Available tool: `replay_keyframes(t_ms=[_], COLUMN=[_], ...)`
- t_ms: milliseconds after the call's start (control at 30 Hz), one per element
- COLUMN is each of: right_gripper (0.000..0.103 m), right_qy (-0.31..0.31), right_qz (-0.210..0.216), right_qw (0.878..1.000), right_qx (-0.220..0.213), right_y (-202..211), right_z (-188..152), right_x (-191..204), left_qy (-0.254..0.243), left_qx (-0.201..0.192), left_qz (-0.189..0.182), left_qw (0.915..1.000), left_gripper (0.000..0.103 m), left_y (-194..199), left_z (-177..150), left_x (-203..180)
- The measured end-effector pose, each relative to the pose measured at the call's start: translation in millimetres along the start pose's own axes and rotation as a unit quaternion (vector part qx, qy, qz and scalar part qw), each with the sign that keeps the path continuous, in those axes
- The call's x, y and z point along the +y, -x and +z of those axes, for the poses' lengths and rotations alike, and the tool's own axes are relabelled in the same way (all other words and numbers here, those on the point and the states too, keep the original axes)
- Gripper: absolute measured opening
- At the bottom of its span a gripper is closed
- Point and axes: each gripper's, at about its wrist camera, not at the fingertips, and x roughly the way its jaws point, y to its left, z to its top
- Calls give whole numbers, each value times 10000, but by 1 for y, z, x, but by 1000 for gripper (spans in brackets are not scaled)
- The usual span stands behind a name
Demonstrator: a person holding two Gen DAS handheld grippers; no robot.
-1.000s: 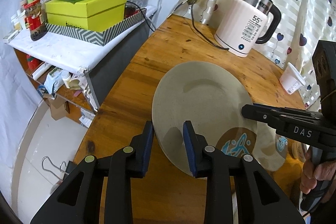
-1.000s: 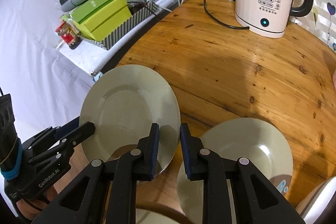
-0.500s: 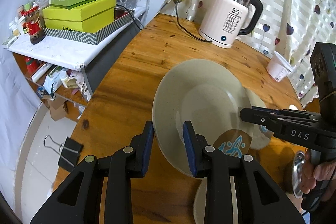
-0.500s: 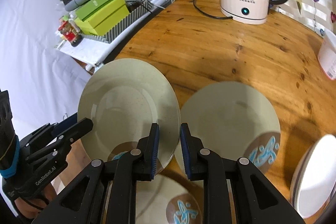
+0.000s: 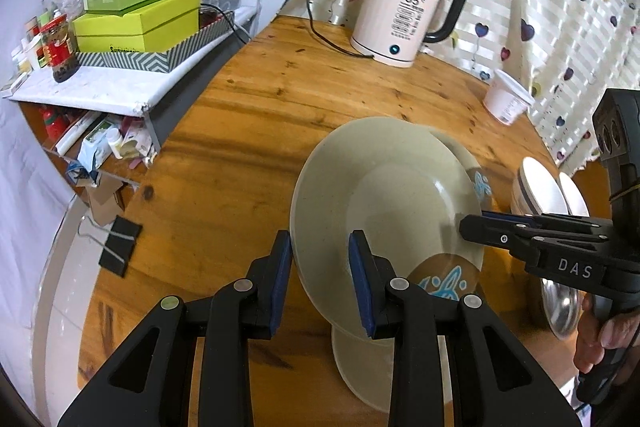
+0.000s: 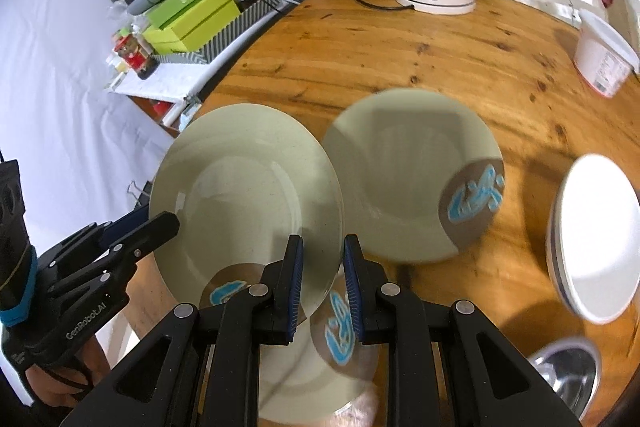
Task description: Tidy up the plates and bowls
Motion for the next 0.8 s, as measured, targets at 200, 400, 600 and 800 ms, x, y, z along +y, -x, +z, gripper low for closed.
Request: replay_keyframes(t_ms=[200,400,600,800], right_gripper=[20,20,20,20], right_qy=[-107,-233,-293,-285], right_qz=[-34,-23,-47,-58], right_qw=[9999,9997,9994,9994], right_qx=[31,109,176,208], right_y=[8,10,10,10], right_z=[-22,-42,-56,-62], right_x=[-6,-15,-18,-18], left_qy=[-90,-140,-170,-159], left_qx=[72,176,271,342], left_qz=[-48,-81,-66,-41], left_qw=[9999,9997,9995,9993], left_gripper=[30,30,30,30], left_y=[3,3,3,1], left_z=[-15,-29,-40,-46], left_x=[-12,-21,-27,-28])
